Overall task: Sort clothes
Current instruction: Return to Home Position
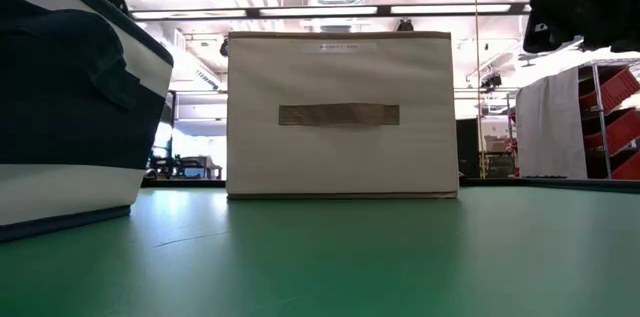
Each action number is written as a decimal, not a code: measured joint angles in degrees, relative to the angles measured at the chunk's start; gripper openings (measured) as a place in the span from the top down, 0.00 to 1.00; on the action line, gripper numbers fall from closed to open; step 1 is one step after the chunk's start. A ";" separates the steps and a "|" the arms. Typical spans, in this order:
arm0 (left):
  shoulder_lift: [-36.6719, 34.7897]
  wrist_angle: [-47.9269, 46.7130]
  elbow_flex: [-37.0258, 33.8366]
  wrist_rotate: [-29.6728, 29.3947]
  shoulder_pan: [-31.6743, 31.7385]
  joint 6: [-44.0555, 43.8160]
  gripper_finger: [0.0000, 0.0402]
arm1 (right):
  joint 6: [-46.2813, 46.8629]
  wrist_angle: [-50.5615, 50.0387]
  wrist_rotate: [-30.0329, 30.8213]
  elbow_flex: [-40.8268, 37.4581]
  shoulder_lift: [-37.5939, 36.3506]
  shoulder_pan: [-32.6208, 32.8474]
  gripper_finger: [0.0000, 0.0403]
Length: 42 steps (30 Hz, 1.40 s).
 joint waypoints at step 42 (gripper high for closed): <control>-18.60 -28.14 1.29 1.48 -0.20 -19.04 0.72 | 6.62 0.87 -1.05 -0.07 0.08 -0.02 0.93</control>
